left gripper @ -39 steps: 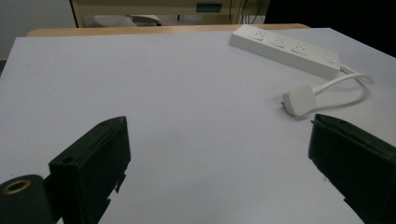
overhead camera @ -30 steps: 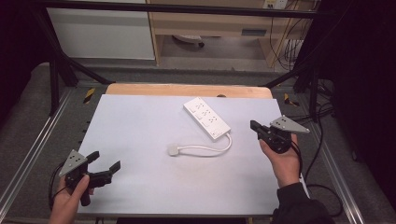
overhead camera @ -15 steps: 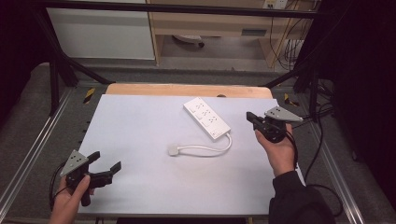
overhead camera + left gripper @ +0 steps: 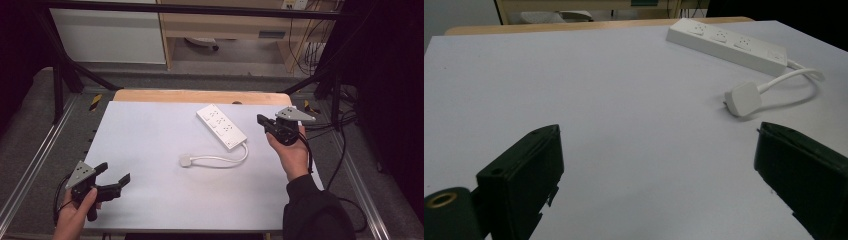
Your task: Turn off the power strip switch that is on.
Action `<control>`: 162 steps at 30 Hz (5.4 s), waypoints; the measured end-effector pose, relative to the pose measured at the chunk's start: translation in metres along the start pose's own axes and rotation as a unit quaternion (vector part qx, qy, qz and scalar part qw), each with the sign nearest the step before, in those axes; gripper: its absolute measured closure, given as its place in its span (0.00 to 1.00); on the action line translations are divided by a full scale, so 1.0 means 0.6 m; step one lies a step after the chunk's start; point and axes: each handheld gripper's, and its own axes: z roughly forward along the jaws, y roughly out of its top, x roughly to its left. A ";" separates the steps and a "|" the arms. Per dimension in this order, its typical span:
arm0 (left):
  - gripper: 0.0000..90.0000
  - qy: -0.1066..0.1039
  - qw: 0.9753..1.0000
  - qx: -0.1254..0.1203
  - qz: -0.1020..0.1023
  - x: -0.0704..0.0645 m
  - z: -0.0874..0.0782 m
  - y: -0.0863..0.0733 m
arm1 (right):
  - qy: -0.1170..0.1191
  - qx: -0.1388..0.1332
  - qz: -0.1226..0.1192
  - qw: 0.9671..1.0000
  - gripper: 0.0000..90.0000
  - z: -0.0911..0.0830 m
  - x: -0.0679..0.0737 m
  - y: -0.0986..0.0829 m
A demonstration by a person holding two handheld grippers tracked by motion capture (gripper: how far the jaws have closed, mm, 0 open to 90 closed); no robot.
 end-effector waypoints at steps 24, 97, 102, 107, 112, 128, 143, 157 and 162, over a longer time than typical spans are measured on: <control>0.06 -0.001 1.000 0.005 0.011 -0.003 0.002 0.000 | -0.007 -0.007 0.011 1.000 1.00 0.084 0.007 0.019; 0.06 0.017 1.000 0.001 0.002 0.000 0.003 0.002 | 0.016 0.091 0.004 0.996 1.00 0.227 0.044 -0.036; 0.06 0.016 1.000 0.001 0.003 -0.002 0.003 0.002 | 0.019 0.098 0.000 0.995 1.00 0.233 0.050 -0.037; 0.06 0.015 1.000 0.005 0.005 -0.002 0.005 0.001 | 0.015 0.102 0.000 0.995 1.00 0.238 0.055 -0.043; 0.06 0.014 1.000 0.005 0.005 -0.002 0.004 0.001 | 0.020 0.110 -0.001 0.994 1.00 0.243 0.064 -0.049; 0.06 0.008 1.000 0.007 0.008 -0.004 0.006 0.001 | 0.025 0.125 -0.012 0.992 1.00 0.254 0.077 -0.060; 0.06 0.006 1.000 0.008 0.011 -0.006 0.006 0.001 | 0.031 0.136 -0.017 0.990 1.00 0.265 0.087 -0.068; 0.06 0.002 1.000 0.009 0.014 -0.007 0.007 0.001 | 0.030 0.141 -0.013 0.990 1.00 0.274 0.087 -0.076; 0.06 0.002 1.000 0.009 0.016 -0.008 0.007 0.001 | 0.030 0.144 -0.016 0.989 1.00 0.275 0.089 -0.077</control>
